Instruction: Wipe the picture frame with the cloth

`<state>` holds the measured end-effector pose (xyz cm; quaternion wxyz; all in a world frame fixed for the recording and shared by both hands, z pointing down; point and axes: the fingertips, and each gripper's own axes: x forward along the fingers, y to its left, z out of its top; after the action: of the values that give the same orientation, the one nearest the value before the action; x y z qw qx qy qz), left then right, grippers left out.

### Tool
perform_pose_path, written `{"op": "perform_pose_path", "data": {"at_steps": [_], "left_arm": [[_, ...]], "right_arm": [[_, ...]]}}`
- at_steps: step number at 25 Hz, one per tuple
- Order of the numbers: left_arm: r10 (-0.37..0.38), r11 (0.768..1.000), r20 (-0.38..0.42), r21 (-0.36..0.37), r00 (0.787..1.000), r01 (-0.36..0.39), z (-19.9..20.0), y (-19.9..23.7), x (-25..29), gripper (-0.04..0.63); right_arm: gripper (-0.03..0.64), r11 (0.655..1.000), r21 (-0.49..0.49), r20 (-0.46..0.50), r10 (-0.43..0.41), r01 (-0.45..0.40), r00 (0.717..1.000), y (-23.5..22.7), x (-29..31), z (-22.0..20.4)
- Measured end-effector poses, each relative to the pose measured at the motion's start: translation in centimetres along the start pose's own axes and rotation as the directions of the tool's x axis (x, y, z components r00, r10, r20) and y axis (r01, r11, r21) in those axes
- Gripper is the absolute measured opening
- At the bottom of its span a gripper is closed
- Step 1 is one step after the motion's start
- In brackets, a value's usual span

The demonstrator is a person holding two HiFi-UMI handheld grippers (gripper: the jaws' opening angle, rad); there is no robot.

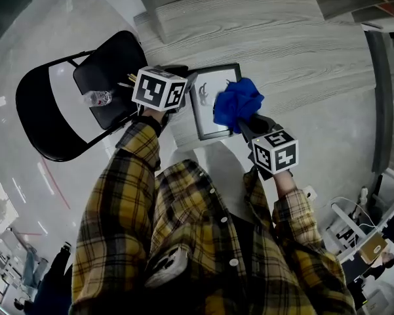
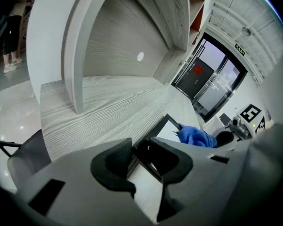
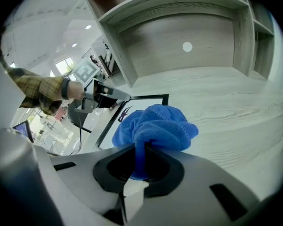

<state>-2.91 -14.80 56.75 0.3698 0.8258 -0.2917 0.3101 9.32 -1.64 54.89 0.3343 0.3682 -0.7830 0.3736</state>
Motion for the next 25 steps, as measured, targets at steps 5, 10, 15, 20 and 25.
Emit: {"op": "perform_pose_path", "data": {"at_steps": [5,10,15,20,25], "left_arm": [[0.006,1.0,0.002,-0.008,1.0,-0.006,-0.1,0.2,0.0,0.117],[0.0,1.0,0.004,-0.007,1.0,0.0,0.0,0.1,0.0,0.117],[-0.003,1.0,0.015,-0.013,1.0,0.003,0.1,0.3,0.0,0.117],[0.03,0.998,0.046,-0.058,0.999,-0.027,0.3,0.7,-1.6,0.117],[0.025,0.999,0.126,-0.025,0.992,-0.022,1.6,-1.9,-5.8,0.117]], "right_arm": [[0.048,1.0,0.023,-0.019,-0.016,0.016,1.0,1.2,-1.9,-2.7],[0.048,0.997,0.078,-0.047,0.0,0.004,0.999,1.7,-2.4,-5.4],[0.048,0.994,0.11,0.044,0.011,-0.016,0.999,2.0,-3.7,-3.6],[0.048,0.991,0.116,0.183,0.043,-0.065,0.982,2.5,-7.2,1.4],[0.048,0.991,0.081,0.347,0.071,-0.106,0.935,3.7,-12.0,7.0]]}}
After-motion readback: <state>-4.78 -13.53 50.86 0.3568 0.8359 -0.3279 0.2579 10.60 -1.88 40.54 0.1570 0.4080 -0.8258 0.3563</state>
